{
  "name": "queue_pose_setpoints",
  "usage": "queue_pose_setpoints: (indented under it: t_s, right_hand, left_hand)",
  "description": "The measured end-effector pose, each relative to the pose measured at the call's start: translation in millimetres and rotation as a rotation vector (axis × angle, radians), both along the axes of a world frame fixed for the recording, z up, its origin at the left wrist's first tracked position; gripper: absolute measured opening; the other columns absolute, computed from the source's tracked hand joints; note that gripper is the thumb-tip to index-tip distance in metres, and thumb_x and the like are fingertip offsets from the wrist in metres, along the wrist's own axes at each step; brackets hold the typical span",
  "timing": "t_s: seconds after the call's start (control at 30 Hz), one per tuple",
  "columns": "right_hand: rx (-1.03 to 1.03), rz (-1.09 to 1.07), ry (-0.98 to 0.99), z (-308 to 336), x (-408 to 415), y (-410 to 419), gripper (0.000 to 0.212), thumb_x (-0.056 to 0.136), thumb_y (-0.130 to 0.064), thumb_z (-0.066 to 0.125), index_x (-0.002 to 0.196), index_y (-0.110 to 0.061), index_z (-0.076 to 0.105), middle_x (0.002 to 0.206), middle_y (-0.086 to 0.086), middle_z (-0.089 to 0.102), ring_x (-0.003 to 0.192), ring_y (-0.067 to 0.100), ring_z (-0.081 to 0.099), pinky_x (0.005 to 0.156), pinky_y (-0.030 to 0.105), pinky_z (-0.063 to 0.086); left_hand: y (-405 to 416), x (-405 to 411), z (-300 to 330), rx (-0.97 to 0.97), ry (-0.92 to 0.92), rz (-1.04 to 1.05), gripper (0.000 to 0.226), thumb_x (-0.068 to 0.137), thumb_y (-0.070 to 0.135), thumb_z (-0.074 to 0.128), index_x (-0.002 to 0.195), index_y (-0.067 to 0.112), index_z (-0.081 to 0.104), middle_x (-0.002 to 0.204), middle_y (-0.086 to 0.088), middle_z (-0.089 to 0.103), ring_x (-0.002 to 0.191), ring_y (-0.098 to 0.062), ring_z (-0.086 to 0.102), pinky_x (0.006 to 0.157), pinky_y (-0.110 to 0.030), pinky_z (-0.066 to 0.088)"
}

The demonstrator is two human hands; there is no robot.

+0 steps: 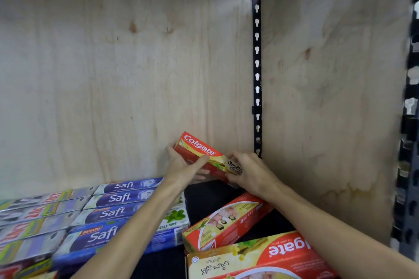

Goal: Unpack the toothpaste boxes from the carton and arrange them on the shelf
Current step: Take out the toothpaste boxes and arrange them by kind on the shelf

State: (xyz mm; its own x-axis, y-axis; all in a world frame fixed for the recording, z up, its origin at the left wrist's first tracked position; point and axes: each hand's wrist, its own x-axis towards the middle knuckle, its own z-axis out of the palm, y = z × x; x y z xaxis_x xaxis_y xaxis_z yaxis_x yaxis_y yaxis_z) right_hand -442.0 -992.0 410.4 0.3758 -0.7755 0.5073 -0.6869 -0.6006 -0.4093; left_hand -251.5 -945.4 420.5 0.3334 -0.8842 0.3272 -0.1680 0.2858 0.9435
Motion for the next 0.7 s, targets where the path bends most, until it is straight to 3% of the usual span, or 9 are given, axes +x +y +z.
queue_pose_setpoints:
  t_s: [0.13, 0.23, 0.33, 0.47, 0.6, 0.7]
  right_hand:
    - [-0.015, -0.037, 0.086, 0, -4, -1, 0.043, 0.091, -0.027, 0.067, 0.133, -0.026, 0.055, 0.124, -0.002, 0.052, 0.117, 0.019, 0.050, 0.097, 0.036, 0.046]
    - [0.108, -0.089, 0.059, 6, -7, -4, 0.049, 0.089, -0.031, 0.070, 0.136, -0.030, 0.055, 0.134, -0.003, 0.052, 0.127, 0.021, 0.045, 0.106, 0.036, 0.039]
    - [0.214, -0.093, 0.052, 12, -8, -9, 0.045, 0.088, -0.026, 0.072, 0.131, -0.029, 0.058, 0.138, -0.003, 0.051, 0.127, 0.018, 0.050, 0.105, 0.031, 0.039]
    - [0.236, -0.126, 0.157, 21, -4, -18, 0.040, 0.088, -0.014, 0.070, 0.125, -0.026, 0.062, 0.138, 0.000, 0.053, 0.124, 0.019, 0.053, 0.102, 0.030, 0.043]
    - [0.260, -0.132, 0.219, 18, 0, -29, 0.040, 0.088, -0.012, 0.070, 0.126, -0.025, 0.062, 0.139, 0.001, 0.052, 0.126, 0.019, 0.051, 0.097, 0.026, 0.040]
    - [0.248, -0.172, 0.213, 12, 7, -36, 0.041, 0.085, -0.020, 0.074, 0.125, -0.025, 0.063, 0.137, 0.006, 0.052, 0.121, 0.023, 0.054, 0.103, 0.032, 0.043]
  left_hand:
    - [2, 25, -1, 0.030, -0.385, 0.214, 0.063, 0.074, 0.047, 0.082, 0.126, 0.020, 0.059, 0.111, 0.008, 0.066, 0.095, -0.008, 0.062, 0.080, -0.020, 0.046]
    - [3, 35, -10, 0.099, -0.578, 0.276, 0.047, 0.074, 0.058, 0.077, 0.110, 0.028, 0.069, 0.105, 0.008, 0.073, 0.091, -0.010, 0.065, 0.089, -0.033, 0.052]
    - [-1, 36, -11, 0.143, -0.743, 0.394, 0.047, 0.071, 0.072, 0.070, 0.096, 0.033, 0.070, 0.095, 0.013, 0.072, 0.094, -0.012, 0.064, 0.096, -0.042, 0.045]
    - [3, 34, -11, 0.202, -0.899, 0.438, 0.048, 0.069, 0.078, 0.066, 0.089, 0.034, 0.073, 0.088, 0.013, 0.071, 0.101, -0.015, 0.060, 0.094, -0.041, 0.034]
    - [4, 30, -8, 0.271, -0.996, 0.497, 0.048, 0.066, 0.075, 0.072, 0.069, 0.027, 0.066, 0.084, 0.008, 0.068, 0.099, -0.017, 0.057, 0.090, -0.037, 0.039]
    - [1, 32, -11, 0.240, -0.903, 0.449, 0.052, 0.067, 0.059, 0.082, 0.103, 0.027, 0.061, 0.105, 0.005, 0.067, 0.101, -0.019, 0.062, 0.088, -0.038, 0.049]
